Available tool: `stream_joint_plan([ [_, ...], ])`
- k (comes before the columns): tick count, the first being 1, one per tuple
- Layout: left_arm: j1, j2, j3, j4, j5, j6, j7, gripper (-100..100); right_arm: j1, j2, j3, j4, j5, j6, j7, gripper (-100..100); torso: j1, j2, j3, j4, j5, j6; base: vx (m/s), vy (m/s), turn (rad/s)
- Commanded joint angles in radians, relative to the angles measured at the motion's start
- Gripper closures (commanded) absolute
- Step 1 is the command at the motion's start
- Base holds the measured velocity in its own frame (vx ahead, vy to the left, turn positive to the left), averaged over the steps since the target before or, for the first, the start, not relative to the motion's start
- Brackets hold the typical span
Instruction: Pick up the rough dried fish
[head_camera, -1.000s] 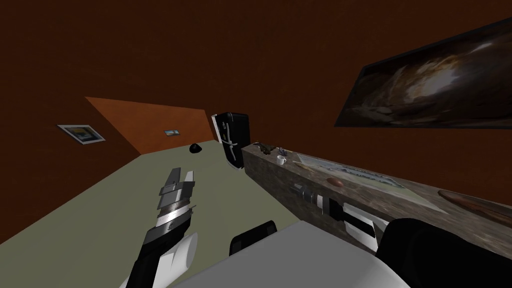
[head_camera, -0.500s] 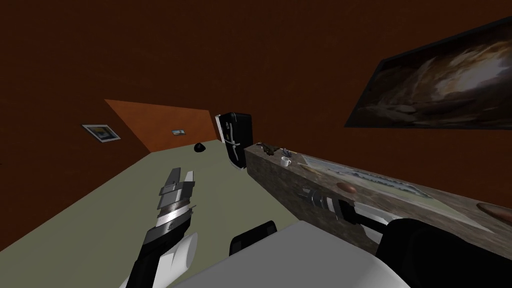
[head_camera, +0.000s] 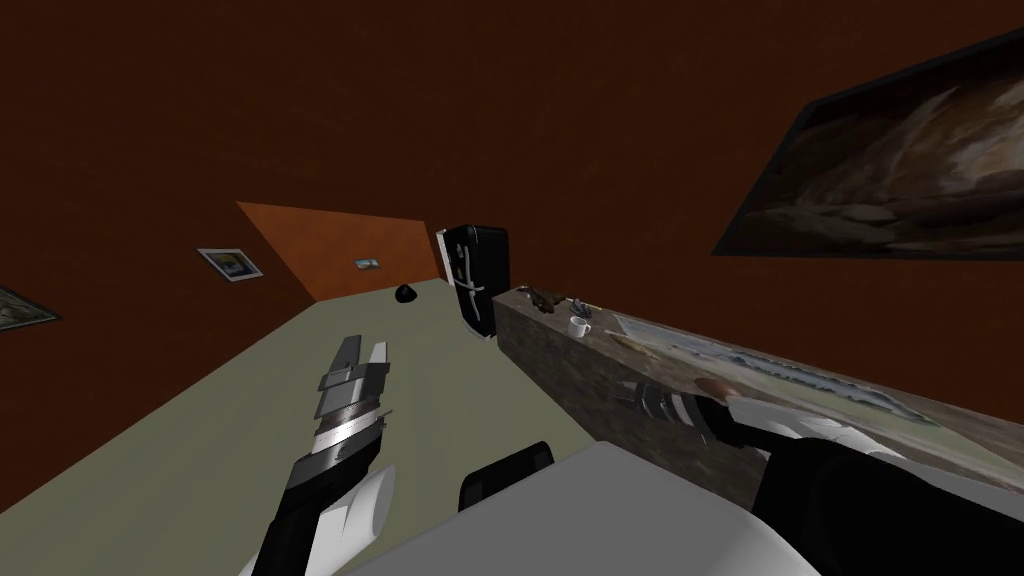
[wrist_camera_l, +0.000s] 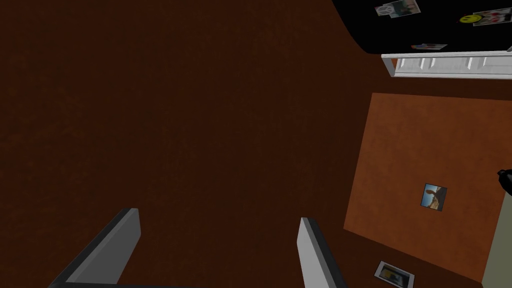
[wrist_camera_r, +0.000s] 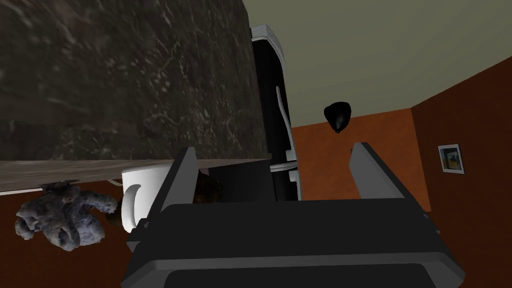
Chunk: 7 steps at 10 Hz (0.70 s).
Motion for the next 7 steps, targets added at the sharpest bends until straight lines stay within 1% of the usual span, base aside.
stream_joint_plan([
  [1, 0.000, 0.000, 0.000, 0.000, 0.000, 0.000, 0.000, 0, 0.016, -0.050, 0.014, 0.044, 0.019, -0.003, 0.004, -100, 0.000, 0.000, 0.000, 0.000, 0.000, 0.000, 0.063, -0.010, 0.124],
  [2, 0.000, 0.000, 0.000, 0.000, 0.000, 0.000, 0.000, 0, 0.016, -0.080, 0.014, 0.044, 0.019, -0.003, 0.004, -100, -0.001, -0.001, 0.000, 0.000, 0.000, 0.000, 0.051, -0.010, 0.055],
  [3, 0.000, 0.000, 0.000, 0.000, 0.000, 0.000, 0.000, 0, 0.027, -0.112, 0.026, 0.077, 0.034, -0.004, 0.006, -100, -0.001, 0.000, 0.000, 0.000, 0.000, 0.000, 0.054, -0.008, 0.094],
  [4, 0.000, 0.000, 0.000, 0.000, 0.000, 0.000, 0.000, 0, 0.027, -0.137, 0.026, 0.077, 0.034, -0.004, 0.006, -100, -0.001, 0.000, 0.000, 0.000, 0.000, 0.000, 0.046, -0.012, 0.055],
  [5, 0.000, 0.000, 0.000, 0.000, 0.000, 0.000, 0.000, 0, 0.038, -0.174, 0.038, 0.109, 0.050, -0.003, 0.006, -100, -0.001, 0.000, 0.000, 0.000, 0.000, 0.000, 0.057, -0.018, 0.106],
  [6, 0.000, 0.000, 0.000, 0.000, 0.000, 0.000, 0.000, 0, 0.038, -0.190, 0.038, 0.109, 0.050, -0.003, 0.006, -100, -0.001, 0.000, 0.000, 0.000, 0.000, 0.000, 0.049, -0.018, 0.056],
  [7, 0.000, 0.000, 0.000, 0.000, 0.000, 0.000, 0.000, 0, 0.048, -0.230, 0.050, 0.138, 0.066, -0.002, 0.005, -100, -0.001, 0.000, 0.000, 0.000, 0.000, 0.000, 0.050, -0.019, 0.116],
])
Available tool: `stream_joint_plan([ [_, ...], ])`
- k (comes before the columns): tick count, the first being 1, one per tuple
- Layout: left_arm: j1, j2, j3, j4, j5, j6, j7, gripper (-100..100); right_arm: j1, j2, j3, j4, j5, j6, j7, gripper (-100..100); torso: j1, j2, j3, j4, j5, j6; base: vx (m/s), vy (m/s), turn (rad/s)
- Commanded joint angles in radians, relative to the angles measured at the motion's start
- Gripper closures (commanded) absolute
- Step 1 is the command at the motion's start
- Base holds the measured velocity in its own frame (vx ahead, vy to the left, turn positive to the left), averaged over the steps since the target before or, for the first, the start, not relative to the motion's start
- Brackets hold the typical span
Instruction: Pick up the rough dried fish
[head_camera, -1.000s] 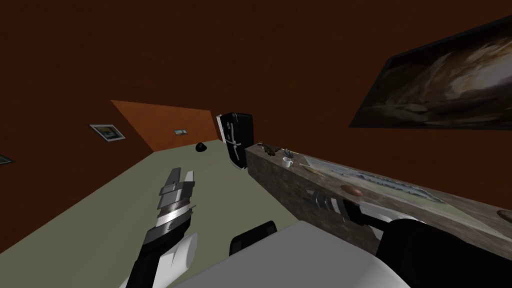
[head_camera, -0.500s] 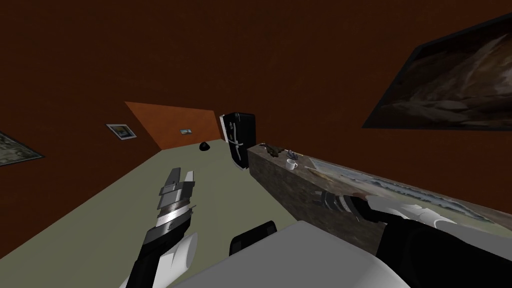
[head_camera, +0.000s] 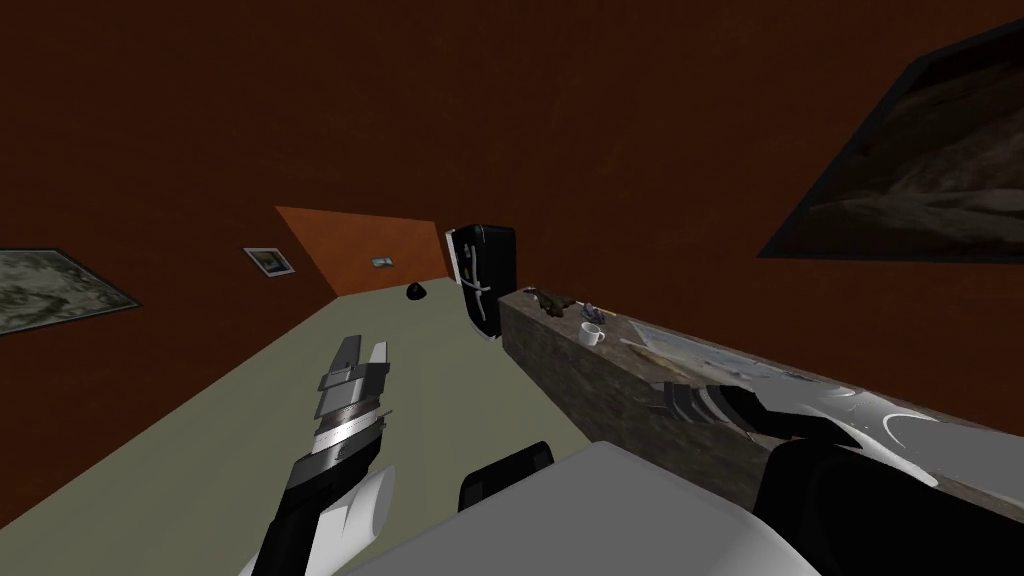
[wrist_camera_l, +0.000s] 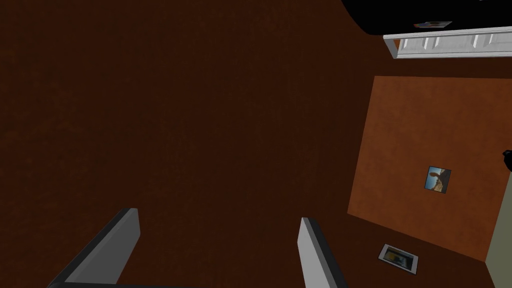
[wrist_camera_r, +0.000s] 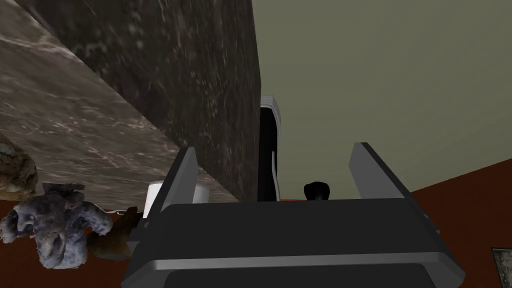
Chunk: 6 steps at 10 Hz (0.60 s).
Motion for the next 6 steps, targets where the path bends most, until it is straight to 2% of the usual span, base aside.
stream_joint_plan([
  [1, 0.000, 0.000, 0.000, 0.000, 0.000, 0.000, 0.000, 0, 0.001, -0.034, 0.008, 0.011, 0.009, 0.004, -0.004, -100, 0.000, 0.000, 0.000, 0.000, 0.000, 0.000, 0.043, -0.026, 0.055],
  [2, 0.000, 0.000, 0.000, 0.000, 0.000, 0.000, 0.000, 0, 0.011, -0.069, 0.020, 0.037, 0.024, 0.007, -0.006, -100, 0.000, 0.000, 0.000, 0.000, 0.000, 0.000, 0.054, -0.040, 0.116],
  [3, 0.000, 0.000, 0.000, 0.000, 0.000, 0.000, 0.000, 0, 0.011, -0.079, 0.020, 0.037, 0.024, 0.007, -0.006, -100, -0.001, 0.000, 0.000, 0.000, 0.000, 0.000, 0.039, -0.036, 0.049],
  [5, 0.000, 0.000, 0.000, 0.000, 0.000, 0.000, 0.000, 0, 0.030, -0.144, 0.044, 0.081, 0.054, 0.013, -0.014, -100, -0.001, 0.001, 0.000, 0.000, 0.000, 0.000, 0.053, -0.054, 0.121],
  [6, 0.000, 0.000, 0.000, 0.000, 0.000, 0.000, 0.000, 0, 0.030, -0.156, 0.044, 0.081, 0.054, 0.013, -0.014, -100, -0.003, -0.001, 0.000, 0.000, -0.001, 0.000, 0.059, -0.064, 0.081],
])
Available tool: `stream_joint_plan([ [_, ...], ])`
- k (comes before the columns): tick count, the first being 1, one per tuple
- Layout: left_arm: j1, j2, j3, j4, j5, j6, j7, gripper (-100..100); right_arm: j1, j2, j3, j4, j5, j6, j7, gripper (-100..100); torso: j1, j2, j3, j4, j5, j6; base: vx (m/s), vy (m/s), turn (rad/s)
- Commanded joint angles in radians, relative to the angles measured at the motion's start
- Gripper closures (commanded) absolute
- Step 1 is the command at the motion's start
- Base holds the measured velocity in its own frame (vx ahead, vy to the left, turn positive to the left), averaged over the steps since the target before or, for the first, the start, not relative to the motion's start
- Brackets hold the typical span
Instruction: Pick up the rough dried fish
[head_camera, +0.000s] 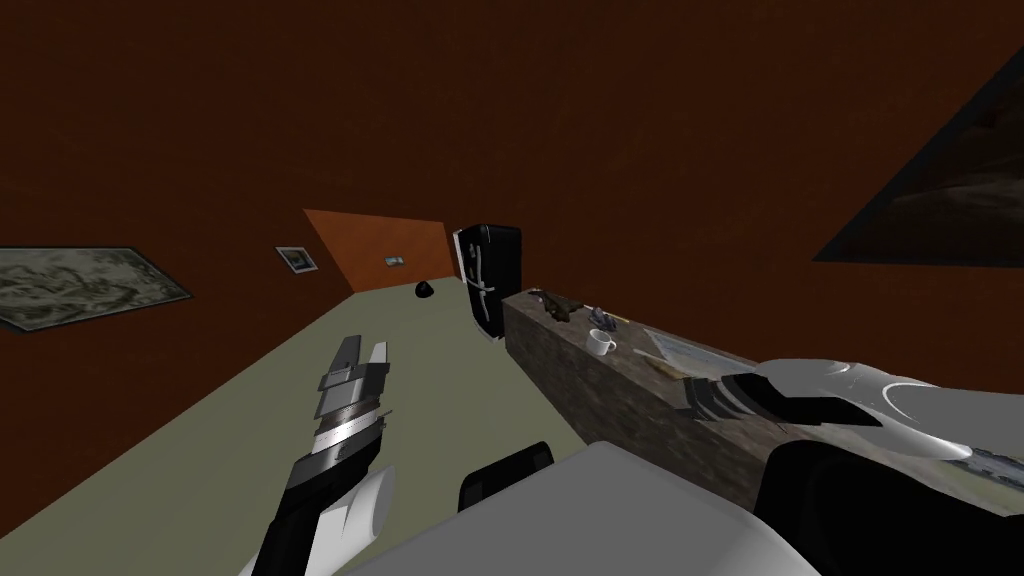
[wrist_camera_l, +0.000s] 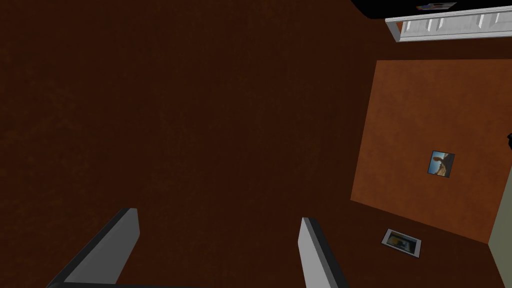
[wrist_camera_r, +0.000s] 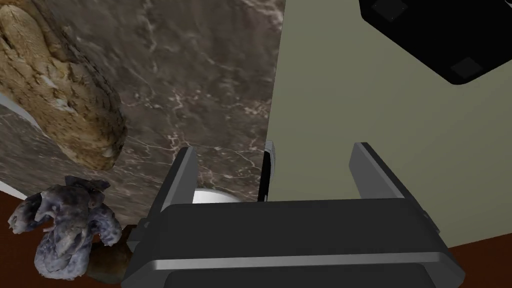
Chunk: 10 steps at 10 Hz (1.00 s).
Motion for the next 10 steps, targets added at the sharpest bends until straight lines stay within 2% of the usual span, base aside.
stream_joint_plan([
  [1, 0.000, 0.000, 0.000, 0.000, 0.000, 0.000, 0.000, 0, 0.011, -0.043, 0.013, 0.020, 0.016, 0.005, -0.006, -100, 0.000, 0.000, 0.000, 0.000, 0.000, 0.000, 0.053, -0.062, 0.107],
  [4, 0.000, 0.000, 0.000, 0.000, 0.000, 0.000, 0.000, 0, 0.035, -0.107, 0.049, 0.048, 0.055, 0.017, -0.025, -100, -0.003, 0.001, 0.000, 0.000, -0.001, 0.000, 0.051, -0.110, 0.144],
  [5, 0.000, 0.000, 0.000, 0.000, 0.000, 0.000, 0.000, 0, 0.048, -0.124, 0.071, 0.052, 0.076, 0.024, -0.037, -100, -0.004, 0.000, 0.000, 0.000, -0.001, 0.000, 0.092, -0.155, 0.225],
  [7, 0.000, 0.000, 0.000, 0.000, 0.000, 0.000, 0.000, 0, 0.061, -0.119, 0.092, 0.042, 0.093, 0.028, -0.046, -100, -0.009, -0.002, -0.001, -0.001, -0.002, 0.000, 0.064, -0.181, 0.149],
  [8, 0.000, 0.000, 0.000, 0.000, 0.000, 0.000, 0.000, 0, 0.071, -0.099, 0.110, 0.025, 0.104, 0.027, -0.049, -100, -0.007, 0.000, 0.000, 0.000, -0.002, 0.000, 0.035, -0.139, 0.102],
  [9, 0.000, 0.000, 0.000, 0.000, 0.000, 0.000, 0.000, 0, 0.072, -0.116, 0.095, 0.033, 0.089, 0.025, -0.044, -100, -0.006, 0.001, 0.000, 0.000, -0.002, 0.000, 0.015, -0.065, 0.026],
  [10, 0.000, 0.000, 0.000, 0.000, 0.000, 0.000, 0.000, 0, 0.072, -0.115, 0.097, 0.032, 0.091, 0.025, -0.046, 0, -0.001, 0.002, 0.001, 0.001, -0.001, 0.001, 0.003, -0.013, -0.001],
])
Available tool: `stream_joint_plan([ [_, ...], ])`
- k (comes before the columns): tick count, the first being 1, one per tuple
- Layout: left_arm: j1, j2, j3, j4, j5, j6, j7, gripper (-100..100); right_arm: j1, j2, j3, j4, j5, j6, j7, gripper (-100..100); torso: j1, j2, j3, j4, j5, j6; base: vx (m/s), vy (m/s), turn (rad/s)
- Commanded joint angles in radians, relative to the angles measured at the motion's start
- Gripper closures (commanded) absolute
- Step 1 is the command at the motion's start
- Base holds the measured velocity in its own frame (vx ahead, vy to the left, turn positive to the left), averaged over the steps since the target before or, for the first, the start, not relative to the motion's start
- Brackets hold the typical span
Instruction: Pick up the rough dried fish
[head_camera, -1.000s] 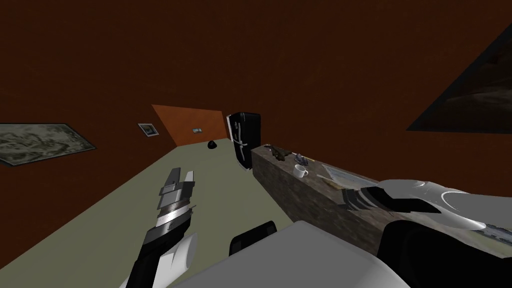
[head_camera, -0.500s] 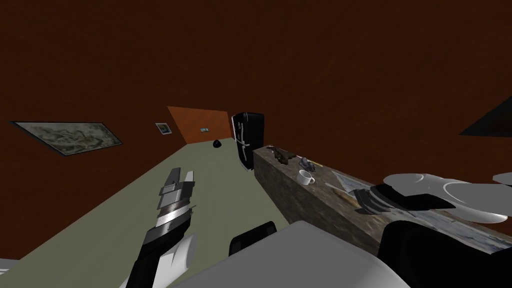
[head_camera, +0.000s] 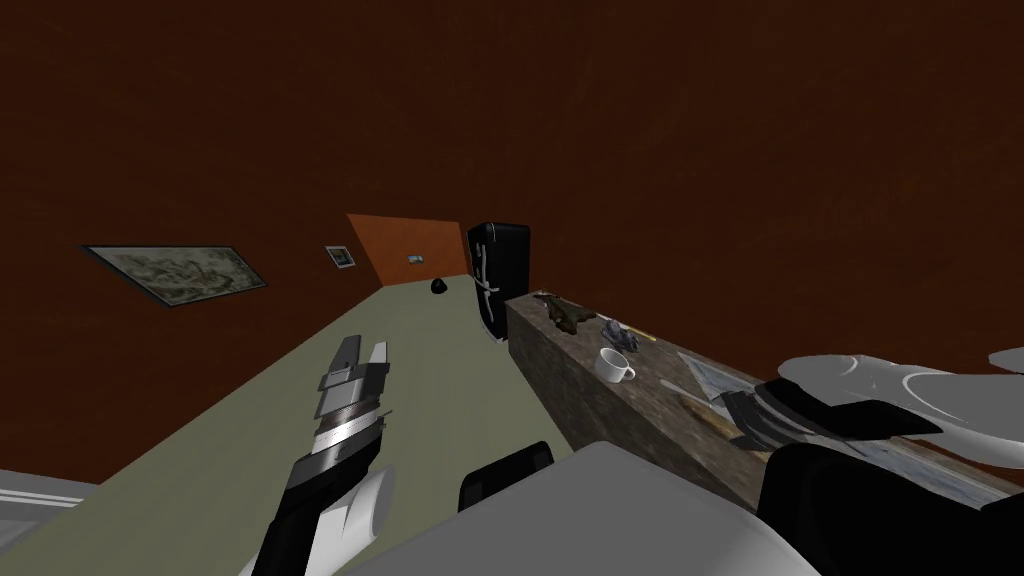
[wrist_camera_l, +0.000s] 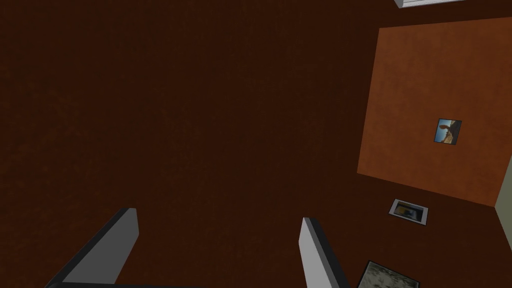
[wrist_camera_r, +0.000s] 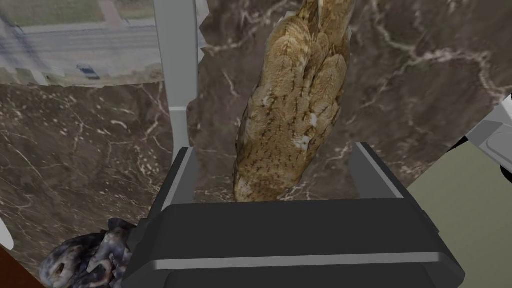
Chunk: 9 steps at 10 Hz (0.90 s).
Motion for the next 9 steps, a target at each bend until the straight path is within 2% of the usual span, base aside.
stream_joint_plan([
  [1, 0.000, 0.000, 0.000, 0.000, 0.000, 0.000, 0.000, 0, 0.001, 0.025, 0.007, 0.007, -0.004, 0.009, 0.028, -100, 0.000, 0.000, 0.000, 0.000, 0.000, 0.000, 0.043, -0.007, 0.000],
  [5, 0.000, 0.000, 0.000, 0.000, 0.000, 0.000, 0.000, 0, 0.004, 0.076, 0.020, 0.020, -0.011, 0.027, 0.083, -100, 0.002, -0.004, -0.002, -0.001, 0.001, 0.000, 0.068, -0.004, -0.003],
  [6, 0.000, 0.000, 0.000, 0.000, 0.000, 0.000, 0.000, 0, -0.014, 0.075, 0.026, 0.029, 0.003, 0.017, 0.066, -100, 0.002, -0.003, -0.002, -0.001, 0.000, 0.000, 0.021, -0.002, -0.002],
  [7, 0.000, 0.000, 0.000, 0.000, 0.000, 0.000, 0.000, 0, -0.014, 0.077, 0.027, 0.031, 0.003, 0.016, 0.070, 100, 0.002, -0.001, -0.001, 0.000, 0.001, 0.000, 0.000, 0.000, 0.000],
  [9, 0.000, 0.000, 0.000, 0.000, 0.000, 0.000, 0.000, 0, -0.014, 0.078, 0.027, 0.031, 0.002, 0.016, 0.067, 100, 0.002, 0.000, 0.000, 0.000, 0.001, -0.001, 0.000, 0.000, 0.000],
])
